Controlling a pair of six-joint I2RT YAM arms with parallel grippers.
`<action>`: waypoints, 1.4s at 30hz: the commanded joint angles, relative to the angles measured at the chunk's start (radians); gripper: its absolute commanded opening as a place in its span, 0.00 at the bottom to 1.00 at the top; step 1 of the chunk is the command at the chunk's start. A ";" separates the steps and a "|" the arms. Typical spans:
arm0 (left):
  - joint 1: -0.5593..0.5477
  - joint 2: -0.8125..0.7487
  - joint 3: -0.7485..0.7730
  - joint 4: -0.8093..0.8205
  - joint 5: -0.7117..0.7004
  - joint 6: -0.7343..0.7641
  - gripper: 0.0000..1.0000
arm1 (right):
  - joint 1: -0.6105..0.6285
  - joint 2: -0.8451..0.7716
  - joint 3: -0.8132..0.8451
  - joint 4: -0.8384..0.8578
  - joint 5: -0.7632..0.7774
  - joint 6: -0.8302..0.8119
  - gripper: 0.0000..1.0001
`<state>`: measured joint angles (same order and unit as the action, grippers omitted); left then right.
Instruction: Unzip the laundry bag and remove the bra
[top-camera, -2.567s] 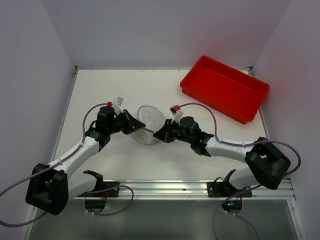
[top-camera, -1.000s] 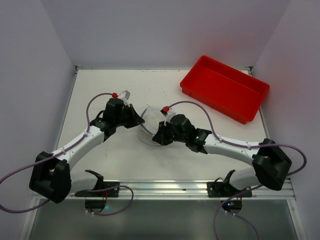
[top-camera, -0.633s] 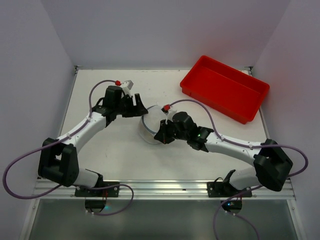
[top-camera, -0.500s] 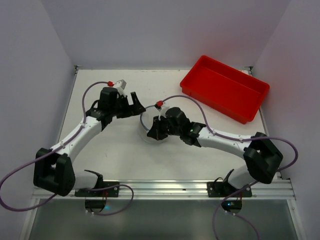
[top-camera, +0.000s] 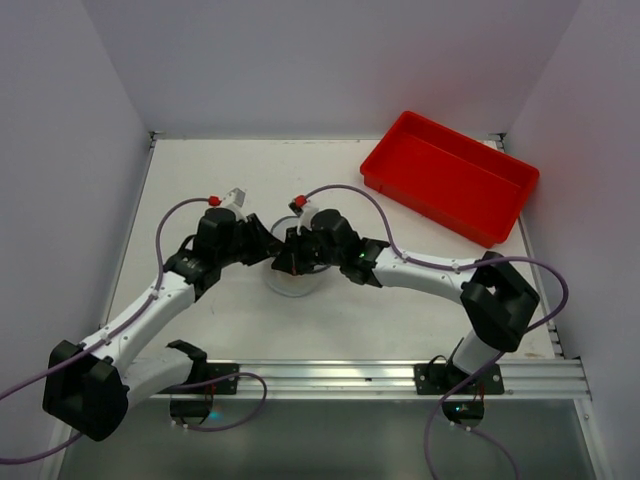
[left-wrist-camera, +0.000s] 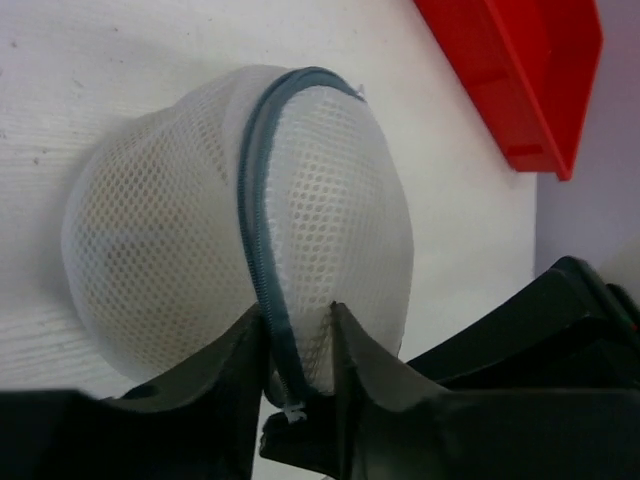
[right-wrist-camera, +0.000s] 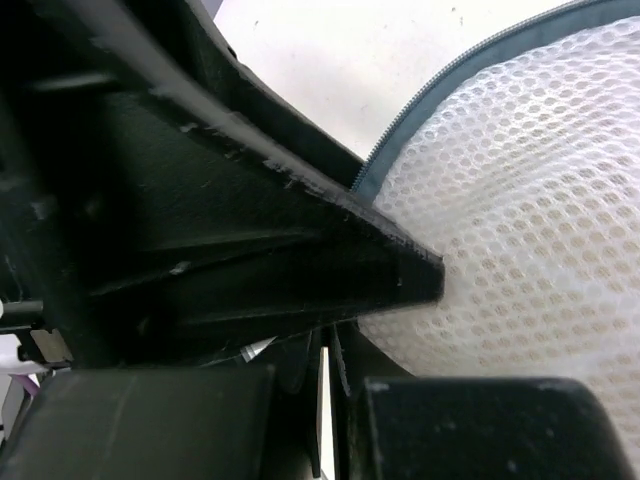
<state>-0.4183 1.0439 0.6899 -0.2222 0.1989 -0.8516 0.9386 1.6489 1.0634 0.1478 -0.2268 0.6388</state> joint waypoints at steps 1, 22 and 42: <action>-0.031 0.028 -0.004 0.037 0.005 -0.017 0.29 | 0.002 -0.053 -0.009 0.067 0.027 -0.007 0.00; 0.116 0.258 0.339 -0.131 0.198 0.571 0.13 | -0.172 -0.385 -0.338 -0.160 -0.051 -0.194 0.00; 0.093 -0.185 -0.076 -0.120 -0.029 -0.035 1.00 | -0.015 -0.064 -0.054 0.105 0.004 0.082 0.00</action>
<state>-0.3073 0.9035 0.6586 -0.3645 0.1955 -0.7578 0.9073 1.5761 0.9623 0.1963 -0.2325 0.6991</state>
